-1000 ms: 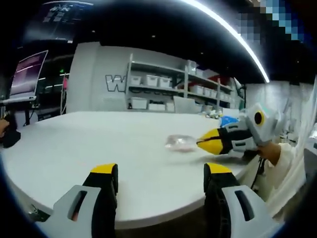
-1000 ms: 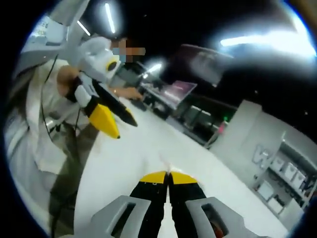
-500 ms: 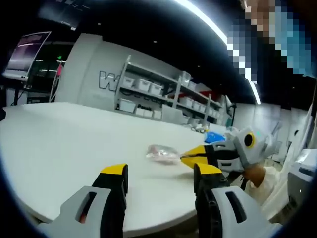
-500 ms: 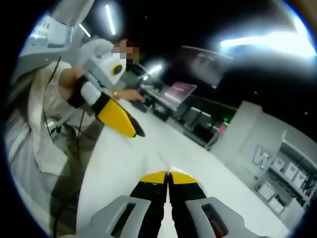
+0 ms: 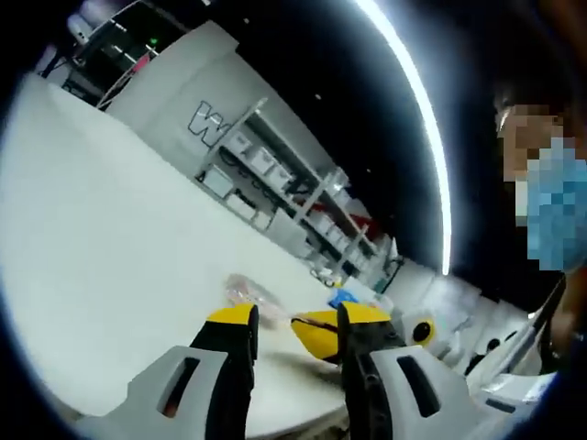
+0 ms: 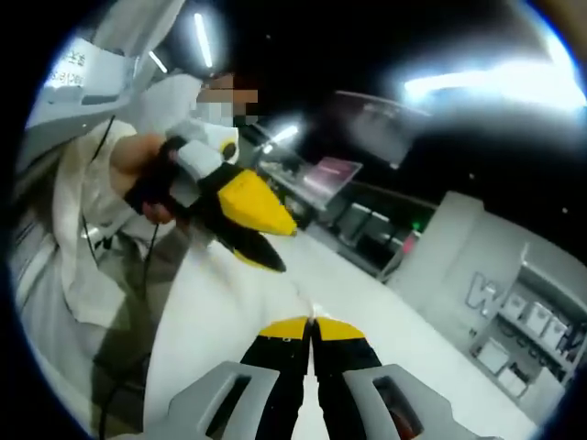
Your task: Open the resealable bag by pulling the two sides of the seal apart until the entire bag opening is separated and visibly accessible.
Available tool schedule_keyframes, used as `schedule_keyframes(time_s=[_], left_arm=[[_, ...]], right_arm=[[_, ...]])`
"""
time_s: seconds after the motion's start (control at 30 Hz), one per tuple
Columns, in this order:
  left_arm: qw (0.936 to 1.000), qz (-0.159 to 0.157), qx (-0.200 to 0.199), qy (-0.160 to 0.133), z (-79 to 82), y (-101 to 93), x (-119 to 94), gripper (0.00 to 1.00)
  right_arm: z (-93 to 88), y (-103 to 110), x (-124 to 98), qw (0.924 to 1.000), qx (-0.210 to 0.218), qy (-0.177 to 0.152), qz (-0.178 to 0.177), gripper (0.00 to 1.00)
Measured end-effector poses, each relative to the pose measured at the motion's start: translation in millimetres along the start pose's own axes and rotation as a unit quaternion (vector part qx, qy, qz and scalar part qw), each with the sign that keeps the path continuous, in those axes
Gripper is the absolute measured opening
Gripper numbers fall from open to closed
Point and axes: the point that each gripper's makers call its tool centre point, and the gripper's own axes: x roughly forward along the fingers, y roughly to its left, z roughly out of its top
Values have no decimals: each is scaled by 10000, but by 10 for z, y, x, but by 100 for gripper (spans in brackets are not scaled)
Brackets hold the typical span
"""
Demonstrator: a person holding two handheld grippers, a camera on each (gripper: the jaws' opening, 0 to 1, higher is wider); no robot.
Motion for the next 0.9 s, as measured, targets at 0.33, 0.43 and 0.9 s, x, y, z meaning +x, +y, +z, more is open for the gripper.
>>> schedule_keyframes(time_s=[0.33,0.43,0.9], left_arm=[[9939,31,-1003,456,-191,27,98,20],[9918,16,-1183,477,-207,53,108,15],[9834,20,-1760,444,-195,69,147,5]], right_arm=[[18,0,-39,10000,60,-52,-35,0],[16,-3,-51,10000,57,-46,-50,0],[54,4,-96,10000,-11,-90,-1,0]])
